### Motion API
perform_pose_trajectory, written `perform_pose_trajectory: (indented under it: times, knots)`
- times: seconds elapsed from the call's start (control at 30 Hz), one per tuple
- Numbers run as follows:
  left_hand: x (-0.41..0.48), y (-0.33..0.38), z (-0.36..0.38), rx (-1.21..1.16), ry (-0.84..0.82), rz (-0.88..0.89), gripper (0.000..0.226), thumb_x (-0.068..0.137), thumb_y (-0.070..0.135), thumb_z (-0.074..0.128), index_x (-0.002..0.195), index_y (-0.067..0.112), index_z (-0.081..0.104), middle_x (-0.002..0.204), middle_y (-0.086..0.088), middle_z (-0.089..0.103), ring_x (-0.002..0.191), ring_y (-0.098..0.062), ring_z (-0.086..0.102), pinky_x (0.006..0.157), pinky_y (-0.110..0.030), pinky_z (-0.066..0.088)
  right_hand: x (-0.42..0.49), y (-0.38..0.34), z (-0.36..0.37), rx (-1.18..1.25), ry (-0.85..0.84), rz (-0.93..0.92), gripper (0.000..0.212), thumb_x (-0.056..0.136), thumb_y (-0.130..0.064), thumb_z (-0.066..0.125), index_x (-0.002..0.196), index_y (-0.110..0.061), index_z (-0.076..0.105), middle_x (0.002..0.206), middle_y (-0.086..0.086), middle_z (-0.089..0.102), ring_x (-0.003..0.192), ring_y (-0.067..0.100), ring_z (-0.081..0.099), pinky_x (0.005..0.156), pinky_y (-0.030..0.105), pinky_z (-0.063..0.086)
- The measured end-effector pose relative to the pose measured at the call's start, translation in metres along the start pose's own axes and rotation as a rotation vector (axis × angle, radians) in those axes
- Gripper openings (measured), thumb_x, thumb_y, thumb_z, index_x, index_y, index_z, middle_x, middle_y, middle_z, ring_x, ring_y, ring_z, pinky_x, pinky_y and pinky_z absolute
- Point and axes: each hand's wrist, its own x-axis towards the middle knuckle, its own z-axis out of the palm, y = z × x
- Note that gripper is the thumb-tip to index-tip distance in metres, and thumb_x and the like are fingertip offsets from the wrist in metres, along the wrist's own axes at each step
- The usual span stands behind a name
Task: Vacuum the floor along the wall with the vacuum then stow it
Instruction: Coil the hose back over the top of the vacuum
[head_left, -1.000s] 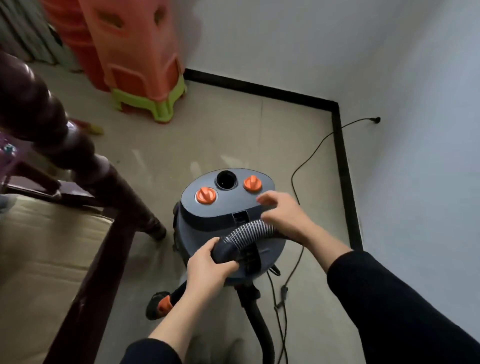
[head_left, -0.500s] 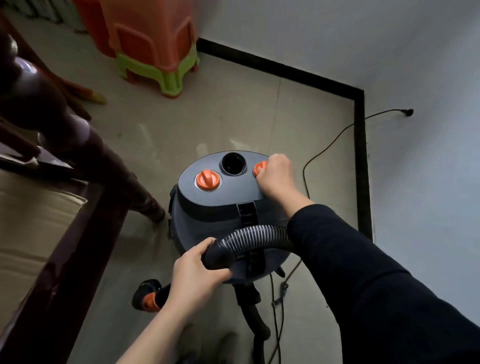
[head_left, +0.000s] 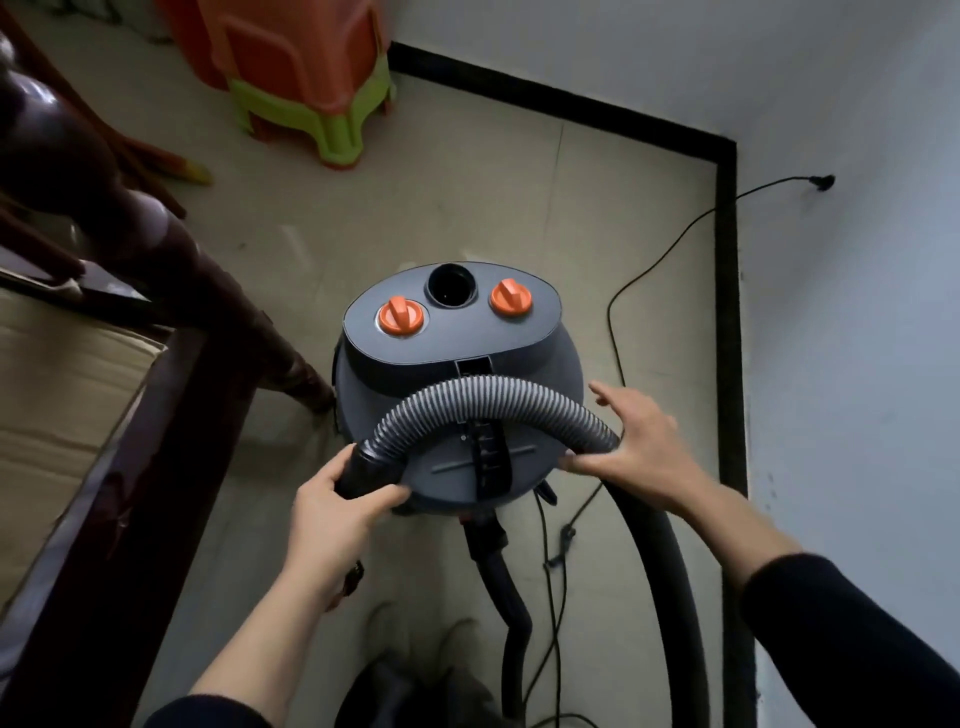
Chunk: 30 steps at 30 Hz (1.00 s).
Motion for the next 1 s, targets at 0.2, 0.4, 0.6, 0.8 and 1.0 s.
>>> perform_pose_trajectory:
  times: [0.2, 0.4, 0.6, 0.8, 1.0]
  knots:
    - [-0.01, -0.003, -0.007, -0.111, 0.154, -0.091, 0.019, 0.075, 0.005, 0.077, 0.09, 0.015, 0.07, 0.077, 0.001, 0.068, 0.07, -0.01, 0.059, 0.063, -0.022, 0.047, -0.05, 0.045, 0.047, 0.184, 0.028, 0.402, 0.031, 0.074, -0.016, 0.074, 0.101, -0.019, 0.06, 0.087, 0.004, 0.063, 0.085, 0.028, 0.061, 0.07, 0.035, 0.05]
    - [-0.011, -0.022, -0.022, 0.018, 0.188, -0.072, 0.042, 0.074, -0.003, 0.075, 0.108, 0.016, 0.061, 0.093, -0.004, 0.065, 0.088, -0.023, 0.061, 0.072, -0.031, 0.046, 0.012, 0.004, -0.022, 0.248, 0.282, 0.143, 0.026, 0.08, -0.01, 0.071, 0.096, -0.019, 0.052, 0.082, -0.001, 0.055, 0.079, 0.024, 0.054, 0.063, 0.03, 0.042]
    - [-0.002, -0.017, -0.039, 0.027, 0.103, -0.04, 0.021, 0.076, -0.002, 0.074, 0.089, 0.012, 0.064, 0.084, -0.01, 0.068, 0.079, -0.024, 0.063, 0.069, -0.031, 0.046, 0.098, -0.063, -0.058, 0.038, 0.347, -0.141, 0.036, 0.086, -0.025, 0.067, 0.12, -0.027, 0.055, 0.113, 0.002, 0.056, 0.111, 0.028, 0.046, 0.093, 0.043, 0.033]
    - [0.012, -0.034, -0.032, -0.043, 0.113, -0.193, 0.02, 0.074, -0.003, 0.075, 0.089, 0.007, 0.066, 0.084, -0.017, 0.068, 0.081, -0.032, 0.065, 0.065, -0.034, 0.049, 0.156, -0.132, -0.056, -0.518, 0.355, -0.209, 0.052, 0.089, -0.05, 0.059, 0.134, -0.034, 0.04, 0.139, 0.011, 0.031, 0.125, 0.033, 0.032, 0.095, 0.051, 0.033]
    - [0.029, -0.052, -0.02, -0.093, 0.087, -0.311, 0.023, 0.073, -0.007, 0.075, 0.09, 0.006, 0.066, 0.085, -0.019, 0.068, 0.083, -0.034, 0.064, 0.071, -0.038, 0.048, 0.182, -0.126, -0.04, -0.477, 0.36, -0.101, 0.041, 0.087, -0.032, 0.069, 0.121, -0.023, 0.048, 0.129, 0.016, 0.033, 0.105, 0.04, 0.05, 0.075, 0.043, 0.042]
